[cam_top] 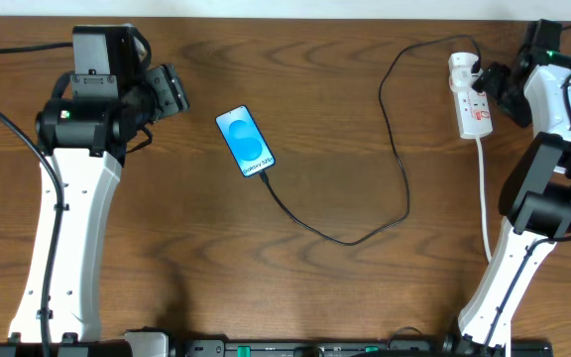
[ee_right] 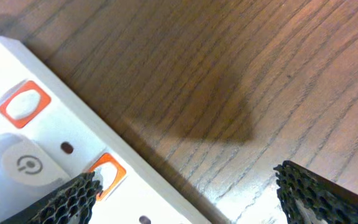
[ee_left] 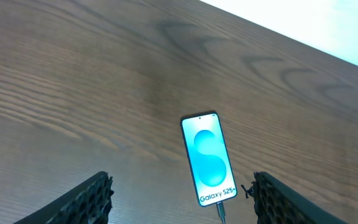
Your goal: Plug charger to phone and switch on socket
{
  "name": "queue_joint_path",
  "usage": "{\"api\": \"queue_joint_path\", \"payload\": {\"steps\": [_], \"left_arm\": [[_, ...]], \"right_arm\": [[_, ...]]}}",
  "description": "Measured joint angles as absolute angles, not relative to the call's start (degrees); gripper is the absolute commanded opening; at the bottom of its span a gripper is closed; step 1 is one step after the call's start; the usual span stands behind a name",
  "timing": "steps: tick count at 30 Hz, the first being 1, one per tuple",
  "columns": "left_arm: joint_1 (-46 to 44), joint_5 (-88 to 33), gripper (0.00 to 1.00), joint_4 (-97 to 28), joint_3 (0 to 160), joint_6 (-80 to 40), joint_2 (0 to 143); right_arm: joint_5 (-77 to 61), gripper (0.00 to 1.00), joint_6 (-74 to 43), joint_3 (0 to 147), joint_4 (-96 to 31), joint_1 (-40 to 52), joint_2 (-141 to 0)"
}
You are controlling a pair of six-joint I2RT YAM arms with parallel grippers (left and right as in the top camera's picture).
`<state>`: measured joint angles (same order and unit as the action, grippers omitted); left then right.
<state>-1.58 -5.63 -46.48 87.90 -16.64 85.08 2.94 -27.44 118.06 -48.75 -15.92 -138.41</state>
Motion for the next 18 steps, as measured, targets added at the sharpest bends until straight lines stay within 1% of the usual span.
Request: {"api": "queue_joint_path", "payload": {"steps": [18], "left_arm": [[-1.58,-5.61,0.73,-46.48,87.90,-16.64,85.08]], "right_arm": [[-1.10,0.91,-26.09,122.63,-53.60,-17.19,-140.00]]}}
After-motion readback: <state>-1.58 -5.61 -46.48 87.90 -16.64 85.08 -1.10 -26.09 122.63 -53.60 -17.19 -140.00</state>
